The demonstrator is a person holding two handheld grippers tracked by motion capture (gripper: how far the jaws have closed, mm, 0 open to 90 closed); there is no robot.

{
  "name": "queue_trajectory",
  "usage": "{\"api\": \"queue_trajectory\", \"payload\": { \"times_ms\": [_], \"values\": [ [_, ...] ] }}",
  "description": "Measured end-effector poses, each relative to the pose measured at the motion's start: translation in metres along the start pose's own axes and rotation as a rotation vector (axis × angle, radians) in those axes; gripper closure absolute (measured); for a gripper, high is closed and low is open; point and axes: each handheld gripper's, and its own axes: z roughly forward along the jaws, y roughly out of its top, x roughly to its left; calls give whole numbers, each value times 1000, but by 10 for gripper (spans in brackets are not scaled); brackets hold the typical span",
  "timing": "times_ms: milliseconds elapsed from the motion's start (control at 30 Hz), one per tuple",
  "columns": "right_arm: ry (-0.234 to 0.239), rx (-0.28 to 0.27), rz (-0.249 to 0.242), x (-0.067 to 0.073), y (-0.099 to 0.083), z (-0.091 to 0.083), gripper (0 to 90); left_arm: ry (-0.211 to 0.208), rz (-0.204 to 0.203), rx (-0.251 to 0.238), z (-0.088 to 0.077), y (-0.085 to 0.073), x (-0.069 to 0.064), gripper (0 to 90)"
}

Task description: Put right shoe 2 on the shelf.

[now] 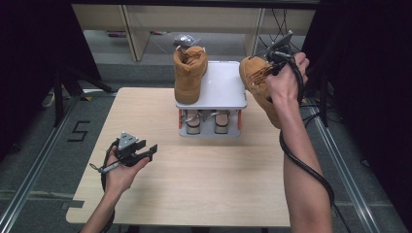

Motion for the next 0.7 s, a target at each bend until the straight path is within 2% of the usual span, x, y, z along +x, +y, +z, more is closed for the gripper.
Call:
{"api": "queue_trajectory", "payload": {
  "times_ms": [500, 533, 667, 700],
  "values": [
    [8, 9, -31, 14, 25, -1, 861, -6, -1, -7, -1, 0, -1, 483],
    [5, 11, -19, 15, 26, -2, 861, -8, 3, -7, -1, 1, -1, 482],
    [9, 10, -24, 18, 32, -1, 861, -7, 2, -6, -1, 1, -1, 483],
    [9, 11, -44, 18, 33, -1, 861, -3, -1, -6, -2, 1, -1, 482]
  ]
}}
